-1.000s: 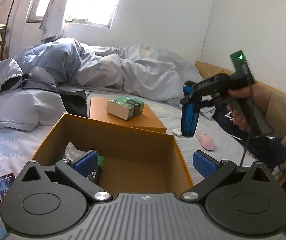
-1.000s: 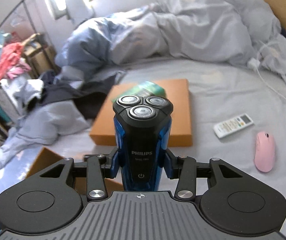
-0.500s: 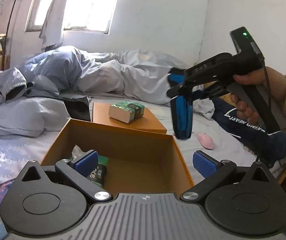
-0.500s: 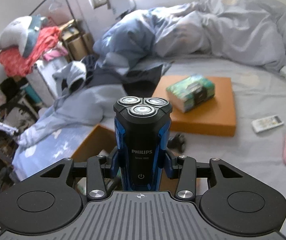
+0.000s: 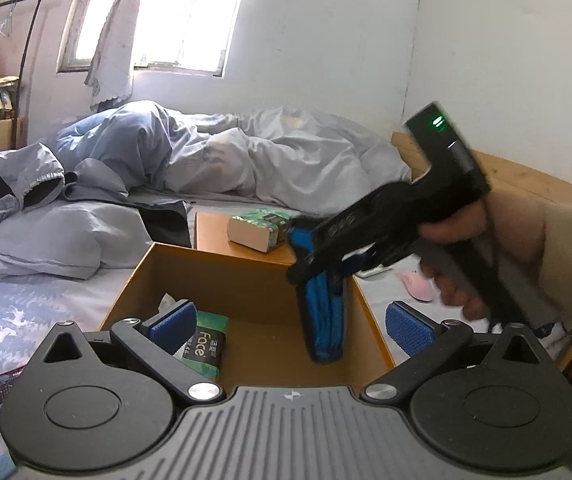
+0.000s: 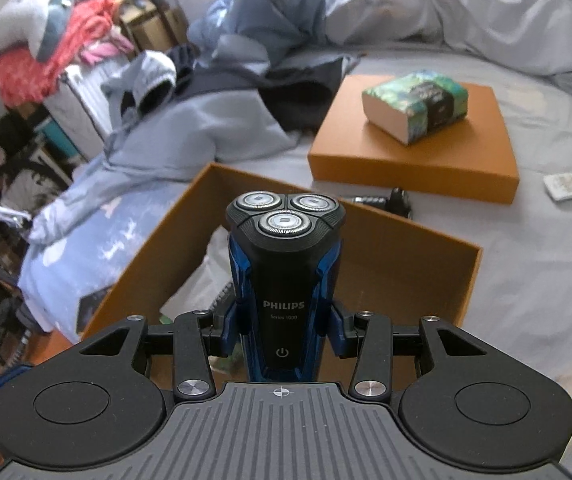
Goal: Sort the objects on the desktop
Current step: 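Carry the blue shaver with the right gripper over the orange box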
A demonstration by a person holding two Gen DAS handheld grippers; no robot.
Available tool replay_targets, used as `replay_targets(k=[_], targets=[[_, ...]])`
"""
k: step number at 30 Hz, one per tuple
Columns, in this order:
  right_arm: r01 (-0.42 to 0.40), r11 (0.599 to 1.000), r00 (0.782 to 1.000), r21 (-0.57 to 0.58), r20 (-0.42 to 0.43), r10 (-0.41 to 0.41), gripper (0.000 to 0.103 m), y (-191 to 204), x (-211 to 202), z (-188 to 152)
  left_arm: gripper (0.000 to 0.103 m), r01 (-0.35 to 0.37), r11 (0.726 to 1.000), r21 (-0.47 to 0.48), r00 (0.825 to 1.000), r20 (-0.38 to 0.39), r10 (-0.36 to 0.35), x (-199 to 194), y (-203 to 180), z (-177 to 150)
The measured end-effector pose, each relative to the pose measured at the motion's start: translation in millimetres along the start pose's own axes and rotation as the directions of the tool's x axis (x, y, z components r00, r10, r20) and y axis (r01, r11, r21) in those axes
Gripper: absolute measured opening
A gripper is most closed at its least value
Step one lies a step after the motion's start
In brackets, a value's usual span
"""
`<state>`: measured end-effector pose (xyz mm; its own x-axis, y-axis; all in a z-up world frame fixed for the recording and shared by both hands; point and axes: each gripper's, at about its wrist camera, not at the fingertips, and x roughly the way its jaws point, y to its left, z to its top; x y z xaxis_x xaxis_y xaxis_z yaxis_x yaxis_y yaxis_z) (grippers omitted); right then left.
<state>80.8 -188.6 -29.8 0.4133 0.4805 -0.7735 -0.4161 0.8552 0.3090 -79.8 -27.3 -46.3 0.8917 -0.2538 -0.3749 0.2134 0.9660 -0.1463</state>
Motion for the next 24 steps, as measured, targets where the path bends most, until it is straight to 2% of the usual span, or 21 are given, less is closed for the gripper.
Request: replay_targets(k=[9, 24], targets=[[0.066, 0.998, 0.995, 0.004, -0.08, -0.065, 0.047, 7.9, 36.3, -6.1, 0.103, 0.007, 1.0, -0.006, 1.0, 0.008, -0.007, -2.3, 3.3, -0.1], [0.186, 0.983, 0.962, 0.004, -0.203, -0.181, 0.047, 0.3, 92.6, -8.3, 0.103, 0.007, 1.0, -0.01, 1.0, -0.012, -0.007, -1.1, 8.4, -2.8]])
